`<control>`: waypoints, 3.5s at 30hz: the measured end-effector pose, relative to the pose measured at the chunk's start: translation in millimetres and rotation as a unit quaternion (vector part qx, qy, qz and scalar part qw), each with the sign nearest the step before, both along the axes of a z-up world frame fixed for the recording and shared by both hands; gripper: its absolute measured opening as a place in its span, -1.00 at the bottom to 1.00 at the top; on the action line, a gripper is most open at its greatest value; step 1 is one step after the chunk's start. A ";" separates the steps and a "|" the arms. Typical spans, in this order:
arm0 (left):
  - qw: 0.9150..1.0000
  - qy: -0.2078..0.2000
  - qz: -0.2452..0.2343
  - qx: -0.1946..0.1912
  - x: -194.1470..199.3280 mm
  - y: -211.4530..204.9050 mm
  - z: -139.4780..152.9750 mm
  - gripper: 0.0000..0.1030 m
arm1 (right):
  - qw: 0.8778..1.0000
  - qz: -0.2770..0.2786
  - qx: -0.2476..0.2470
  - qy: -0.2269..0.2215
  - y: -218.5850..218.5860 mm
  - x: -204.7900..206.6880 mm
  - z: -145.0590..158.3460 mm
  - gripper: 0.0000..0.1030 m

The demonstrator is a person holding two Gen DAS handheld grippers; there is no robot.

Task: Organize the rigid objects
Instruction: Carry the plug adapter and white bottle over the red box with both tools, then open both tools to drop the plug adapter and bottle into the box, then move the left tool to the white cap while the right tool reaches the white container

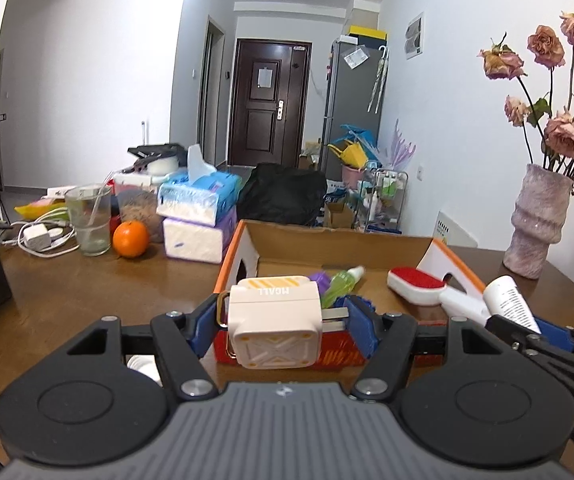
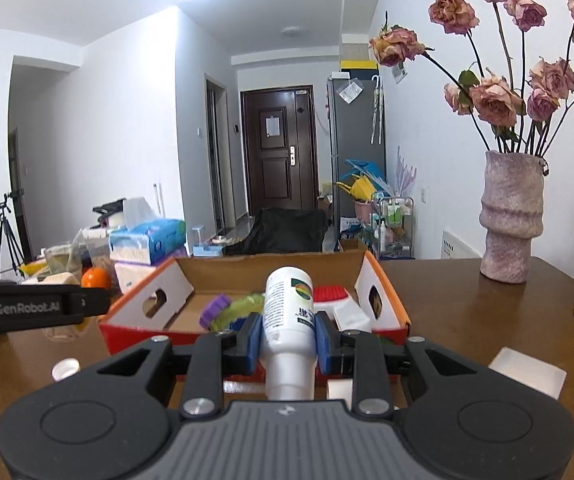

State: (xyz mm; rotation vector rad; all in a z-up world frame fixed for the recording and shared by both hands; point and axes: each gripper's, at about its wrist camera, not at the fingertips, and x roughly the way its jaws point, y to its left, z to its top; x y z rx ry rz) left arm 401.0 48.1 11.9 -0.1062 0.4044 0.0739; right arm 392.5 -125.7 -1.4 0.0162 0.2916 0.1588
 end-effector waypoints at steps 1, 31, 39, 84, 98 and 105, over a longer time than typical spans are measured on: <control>1.000 -0.003 0.000 -0.001 3.4 -1.7 2.4 0.31 | 1.000 0.000 0.002 -0.001 0.2 2.6 1.6 -0.48; 0.999 -0.002 0.015 -0.030 88.3 0.1 0.7 0.31 | 1.000 0.000 0.015 0.003 10.3 83.3 6.3 -0.48; 1.000 0.001 0.011 -0.021 108.6 0.3 -1.9 0.31 | 1.000 0.001 0.012 0.006 16.7 100.4 6.2 -0.48; 0.999 0.022 0.037 0.025 168.1 11.3 -16.5 1.00 | 0.998 -0.032 -0.017 0.054 35.2 168.4 -18.7 0.99; 0.998 0.028 0.050 0.018 165.6 15.4 -12.6 1.00 | 0.998 -0.036 -0.012 0.054 32.5 164.1 -12.9 1.00; 0.998 0.009 0.052 0.026 146.8 13.3 -5.2 1.00 | 0.998 -0.045 -0.014 0.041 22.4 145.9 -8.7 1.00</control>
